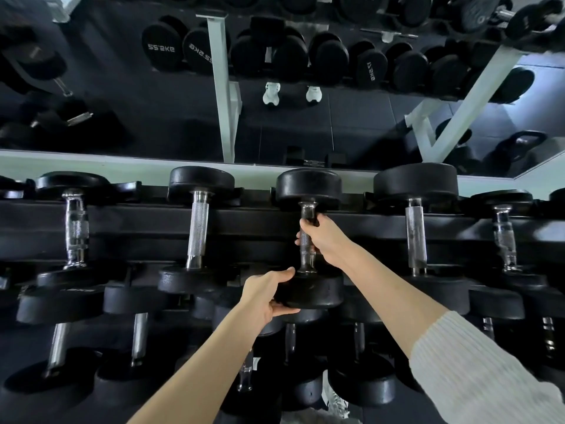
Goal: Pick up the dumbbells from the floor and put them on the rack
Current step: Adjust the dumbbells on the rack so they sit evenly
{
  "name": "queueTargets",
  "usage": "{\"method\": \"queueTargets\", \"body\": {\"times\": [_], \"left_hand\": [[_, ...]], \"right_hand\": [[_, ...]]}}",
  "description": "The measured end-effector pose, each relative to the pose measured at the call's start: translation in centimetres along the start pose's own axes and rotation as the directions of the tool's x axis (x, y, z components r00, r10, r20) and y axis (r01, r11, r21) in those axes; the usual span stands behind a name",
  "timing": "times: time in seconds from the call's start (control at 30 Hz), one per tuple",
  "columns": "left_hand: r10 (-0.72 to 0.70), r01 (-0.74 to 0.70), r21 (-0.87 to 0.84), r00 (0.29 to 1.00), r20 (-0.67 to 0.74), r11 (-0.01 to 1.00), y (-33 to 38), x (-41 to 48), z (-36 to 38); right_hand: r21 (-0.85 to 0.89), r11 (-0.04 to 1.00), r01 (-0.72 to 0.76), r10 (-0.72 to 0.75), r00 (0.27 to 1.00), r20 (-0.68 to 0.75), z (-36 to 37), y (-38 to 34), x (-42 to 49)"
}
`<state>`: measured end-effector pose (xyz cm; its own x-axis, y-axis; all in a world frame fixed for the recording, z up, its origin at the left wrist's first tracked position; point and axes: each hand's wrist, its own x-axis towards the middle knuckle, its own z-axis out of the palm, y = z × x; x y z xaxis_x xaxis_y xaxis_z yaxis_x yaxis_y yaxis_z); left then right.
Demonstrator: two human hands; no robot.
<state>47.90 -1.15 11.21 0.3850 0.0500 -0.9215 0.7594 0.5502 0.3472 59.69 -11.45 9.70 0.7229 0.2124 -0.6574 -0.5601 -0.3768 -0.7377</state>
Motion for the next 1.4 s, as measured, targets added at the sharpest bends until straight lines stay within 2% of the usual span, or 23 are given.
{"method": "queueTargets", "body": {"times": [0.17, 0.3, 0.37, 0.53, 0.7, 0.83, 0.97, 1.13, 1.27, 1.4], "left_hand": [[-0.027, 0.025, 0.057, 0.999, 0.045, 0.998, 0.1, -0.6, 0.3], [-0.064, 0.052, 0.177, 0.996, 0.066, 0.983, 0.8, -1.8, -0.7], [-0.044, 0.027, 0.232, 0.996, 0.072, 0.972, 1.3, -2.3, -2.0], [0.068, -0.091, 0.318, 0.994, 0.082, 0.944, 1.9, -4.2, -6.8], [0.217, -0.209, 0.376, 0.976, 0.023, 0.903, 0.8, -6.8, -12.6], [0.395, -0.334, 0.375, 0.913, -0.097, 0.865, -0.3, -9.0, -18.3], [0.490, -0.378, 0.392, 0.839, -0.238, 0.839, -0.8, -11.4, -23.7], [0.469, -0.376, 0.307, 0.819, -0.330, 0.874, 0.1, -12.9, -28.7], [0.478, -0.361, 0.359, 0.815, -0.328, 0.861, 2.8, -12.7, -31.4], [0.382, -0.326, 0.222, 0.876, -0.293, 0.919, 6.2, -10.5, -34.1]], "right_hand": [[-0.203, 0.979, -0.006, -0.017, 0.993, -0.114, 0.4, 0.0, -1.5], [-0.322, 0.946, 0.038, -0.140, 0.944, -0.299, -0.1, 0.2, -4.3], [-0.364, 0.929, 0.065, -0.193, 0.926, -0.326, -0.2, 0.0, -6.4], [-0.479, 0.864, 0.154, -0.316, 0.907, -0.279, 3.0, -0.8, -11.1], [-0.457, 0.858, 0.236, -0.358, 0.911, -0.203, 8.4, -0.5, -14.8], [-0.414, 0.866, 0.280, -0.369, 0.917, -0.151, 12.7, 0.7, -17.4], [-0.337, 0.878, 0.339, -0.392, 0.915, -0.099, 17.1, 1.4, -19.8], [-0.297, 0.889, 0.349, -0.384, 0.920, -0.070, 22.9, 1.4, -20.3], [-0.333, 0.874, 0.354, -0.390, 0.920, -0.043, 26.8, 0.3, -18.5], [-0.357, 0.870, 0.341, -0.372, 0.928, -0.020, 30.9, -1.7, -15.4]]}}
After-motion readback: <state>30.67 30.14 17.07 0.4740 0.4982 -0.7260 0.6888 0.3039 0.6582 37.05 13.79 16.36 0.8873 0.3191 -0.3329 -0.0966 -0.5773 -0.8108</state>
